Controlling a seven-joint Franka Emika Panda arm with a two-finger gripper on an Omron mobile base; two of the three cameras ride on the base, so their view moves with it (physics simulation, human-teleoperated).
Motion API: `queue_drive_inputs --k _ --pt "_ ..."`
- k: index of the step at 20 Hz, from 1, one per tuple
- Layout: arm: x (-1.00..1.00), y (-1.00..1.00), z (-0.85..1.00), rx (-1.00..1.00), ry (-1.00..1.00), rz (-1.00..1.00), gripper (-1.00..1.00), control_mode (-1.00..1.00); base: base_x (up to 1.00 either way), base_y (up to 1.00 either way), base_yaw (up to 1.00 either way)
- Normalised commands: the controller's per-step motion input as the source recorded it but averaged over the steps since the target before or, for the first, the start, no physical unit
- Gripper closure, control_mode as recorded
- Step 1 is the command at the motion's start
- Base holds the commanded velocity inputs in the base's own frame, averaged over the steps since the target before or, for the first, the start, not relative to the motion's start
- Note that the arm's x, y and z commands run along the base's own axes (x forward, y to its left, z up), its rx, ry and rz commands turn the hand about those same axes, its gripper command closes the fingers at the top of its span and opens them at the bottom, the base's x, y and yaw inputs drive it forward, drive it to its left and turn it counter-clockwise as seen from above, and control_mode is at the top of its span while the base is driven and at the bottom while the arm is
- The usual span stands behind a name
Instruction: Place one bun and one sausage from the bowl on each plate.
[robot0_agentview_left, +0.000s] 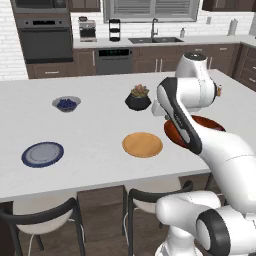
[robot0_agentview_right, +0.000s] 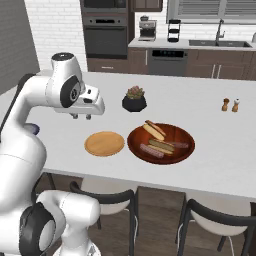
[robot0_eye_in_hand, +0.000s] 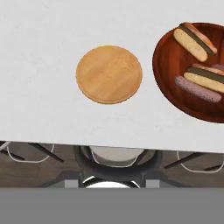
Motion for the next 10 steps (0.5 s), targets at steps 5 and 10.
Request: queue_drive_inputs --k 5,10 --pt "-0.73 -0.22 0.0 0.0 -0.07 -0.01 -1.0 -1.0 0.0 0.0 0.0" --pt "-0.8 -0.26 -0.14 -0.05 -0.01 0.0 -1.0 -1.0 0.0 0.0 0.0"
